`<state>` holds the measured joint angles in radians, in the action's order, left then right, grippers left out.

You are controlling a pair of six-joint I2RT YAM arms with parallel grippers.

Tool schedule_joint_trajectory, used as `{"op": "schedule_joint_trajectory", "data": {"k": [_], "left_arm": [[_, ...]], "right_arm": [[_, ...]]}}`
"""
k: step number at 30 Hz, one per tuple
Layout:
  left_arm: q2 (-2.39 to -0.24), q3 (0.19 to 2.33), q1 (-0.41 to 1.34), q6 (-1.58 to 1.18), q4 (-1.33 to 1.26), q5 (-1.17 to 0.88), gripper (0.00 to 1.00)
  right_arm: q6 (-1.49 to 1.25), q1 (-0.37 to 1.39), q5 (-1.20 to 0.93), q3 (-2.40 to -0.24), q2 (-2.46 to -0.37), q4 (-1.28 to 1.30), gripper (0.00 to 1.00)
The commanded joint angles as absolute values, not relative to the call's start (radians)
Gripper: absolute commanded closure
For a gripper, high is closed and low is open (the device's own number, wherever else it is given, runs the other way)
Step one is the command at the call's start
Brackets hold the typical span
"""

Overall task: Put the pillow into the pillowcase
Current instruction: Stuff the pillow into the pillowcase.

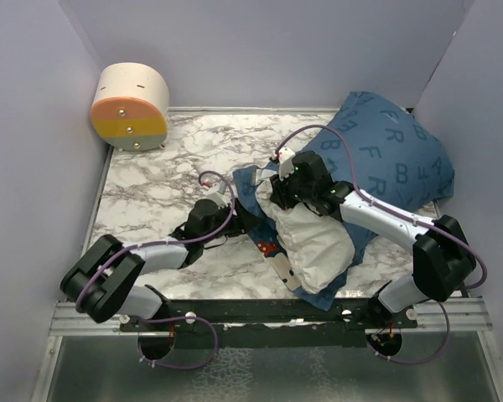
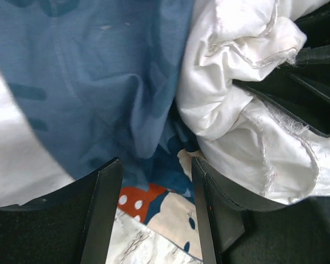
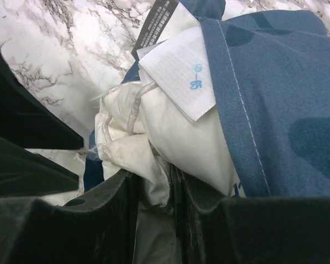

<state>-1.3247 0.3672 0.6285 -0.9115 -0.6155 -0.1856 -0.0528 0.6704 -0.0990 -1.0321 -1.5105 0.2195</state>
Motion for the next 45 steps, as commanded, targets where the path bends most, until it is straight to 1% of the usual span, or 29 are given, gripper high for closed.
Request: {"op": "schedule_joint_trajectory", "data": {"k": [1,5,9,11,13,15,17,21,22,23,24,25,26,27,29,32,37,40,45], "left_arm": [[-1.44,0.447,0.684,-0.929,-0.77,-0.244,0.44],[-1.567,0.509,0.716,-0.931,-0.765,-0.245,0.42],[-1.647,0.554,0.729,-0.911,-0.703,-0.217,0.41],[-1.669,0.56,0.73,-0.9,-0.674,-0.198,0.45],[-1.687,0.561,0.73,-0.897,-0.674,-0.198,0.52],[-1.712,0.56,0.732,-0.903,-0.701,-0.211,0.53],[-1.74,0.568,0.732,-0.912,-0.738,-0.228,0.53],[-1.794,0.616,0.74,-0.935,-0.787,-0.248,0.47],[-1.807,0.632,0.743,-0.937,-0.788,-0.249,0.48],[-1.819,0.65,0.745,-0.938,-0.784,-0.249,0.5],[-1.83,0.663,0.747,-0.94,-0.782,-0.249,0.61],[-1.838,0.672,0.747,-0.941,-0.782,-0.249,0.88],[-1.838,0.671,0.746,-0.946,-0.777,-0.244,1.0],[-1.831,0.665,0.744,-0.943,-0.764,-0.23,1.0],[-1.779,0.631,0.743,-0.919,-0.725,-0.197,1.0],[-1.656,0.524,0.732,-0.896,-0.694,-0.172,1.0],[-1.422,0.396,0.713,-0.852,-0.583,-0.15,1.0],[-1.235,0.389,0.684,-0.819,-0.463,-0.135,1.0],[-0.922,0.443,0.609,-0.767,-0.261,-0.118,1.0]], "right_arm": [[-0.072,0.648,-0.117,-1.036,-1.486,0.267,0.72],[-0.069,0.645,-0.12,-1.044,-1.472,0.275,0.72],[-0.066,0.641,-0.117,-1.051,-1.46,0.282,0.72],[-0.064,0.64,-0.114,-1.051,-1.455,0.284,0.73],[-0.063,0.637,-0.111,-1.052,-1.449,0.284,0.72],[-0.063,0.634,-0.115,-1.053,-1.446,0.283,0.73],[-0.063,0.633,-0.119,-1.055,-1.445,0.284,0.73],[-0.066,0.632,-0.127,-1.054,-1.443,0.281,0.73],[-0.066,0.632,-0.126,-1.053,-1.444,0.281,0.73],[-0.066,0.631,-0.122,-1.051,-1.446,0.281,0.73],[-0.065,0.63,-0.117,-1.051,-1.447,0.283,0.73],[-0.065,0.628,-0.107,-1.05,-1.448,0.287,0.73],[-0.066,0.626,-0.088,-1.049,-1.449,0.293,0.73],[-0.07,0.619,-0.067,-1.05,-1.455,0.305,0.73],[-0.095,0.579,-0.03,-1.054,-1.47,0.336,0.76],[-0.127,0.478,-0.041,-1.021,-1.462,0.341,0.8],[-0.12,0.461,0.068,-0.997,-1.478,0.353,0.81],[-0.097,0.463,0.099,-1.019,-1.529,0.405,0.81],[-0.067,0.474,0.134,-1.037,-1.602,0.448,0.82]]}}
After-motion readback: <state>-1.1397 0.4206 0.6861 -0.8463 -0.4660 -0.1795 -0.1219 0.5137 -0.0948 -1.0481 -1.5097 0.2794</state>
